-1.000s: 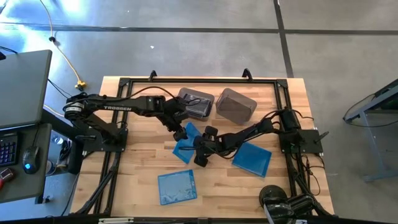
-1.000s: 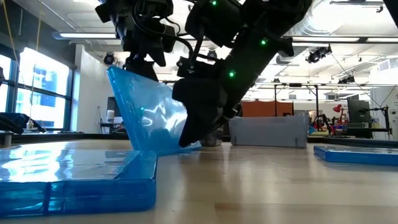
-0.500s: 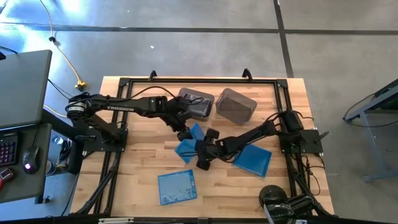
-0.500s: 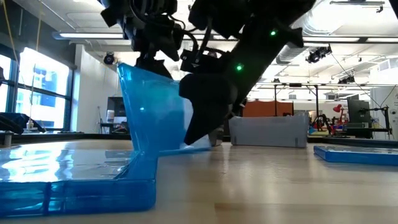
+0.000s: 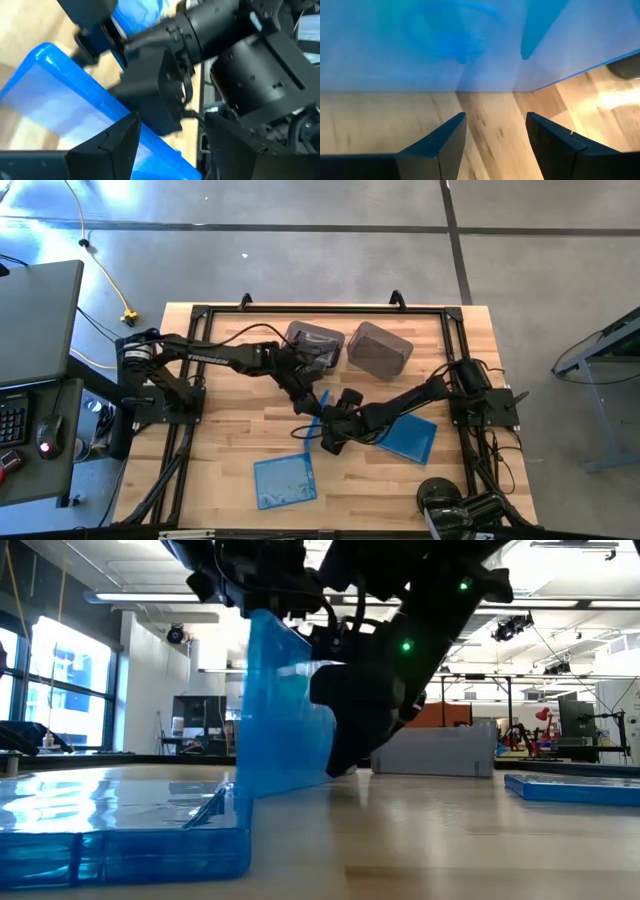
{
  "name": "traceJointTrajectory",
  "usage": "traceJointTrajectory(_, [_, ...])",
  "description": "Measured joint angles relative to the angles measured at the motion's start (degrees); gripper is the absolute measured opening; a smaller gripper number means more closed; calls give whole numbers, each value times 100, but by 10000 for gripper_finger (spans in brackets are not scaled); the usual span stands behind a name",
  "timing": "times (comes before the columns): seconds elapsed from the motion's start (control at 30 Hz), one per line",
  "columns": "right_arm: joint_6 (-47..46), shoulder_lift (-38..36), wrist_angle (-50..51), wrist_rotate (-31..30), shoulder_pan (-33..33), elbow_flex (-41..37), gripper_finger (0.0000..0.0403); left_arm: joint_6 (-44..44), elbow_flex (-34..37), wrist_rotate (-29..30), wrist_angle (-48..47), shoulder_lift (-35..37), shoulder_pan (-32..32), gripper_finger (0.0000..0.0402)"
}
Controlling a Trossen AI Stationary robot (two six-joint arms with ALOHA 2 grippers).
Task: Pick & place jewel cases by type
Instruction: Put the top left blue CD case into the right black bin
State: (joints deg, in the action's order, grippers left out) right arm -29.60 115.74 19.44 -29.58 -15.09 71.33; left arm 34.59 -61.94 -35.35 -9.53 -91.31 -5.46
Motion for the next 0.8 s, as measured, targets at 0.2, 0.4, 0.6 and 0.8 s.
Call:
traceJointTrajectory(0.2, [0, 0, 94, -8, -137, 0, 204, -155, -149, -19, -390, -2, 81, 220])
traceJointTrajectory(0.4, [1, 2, 132, -199, -231, 0, 204, -355, -354, -17, -405, -2, 67, 221])
traceJointTrajectory(0.6, [0, 7, 131, -203, -238, 0, 204, -593, -735, -87, -543, 1, 64, 221])
traceJointTrajectory(0.8, [0, 7, 131, -203, -242, 0, 204, -1422, -1446, 947, -3239, 7, 71, 221])
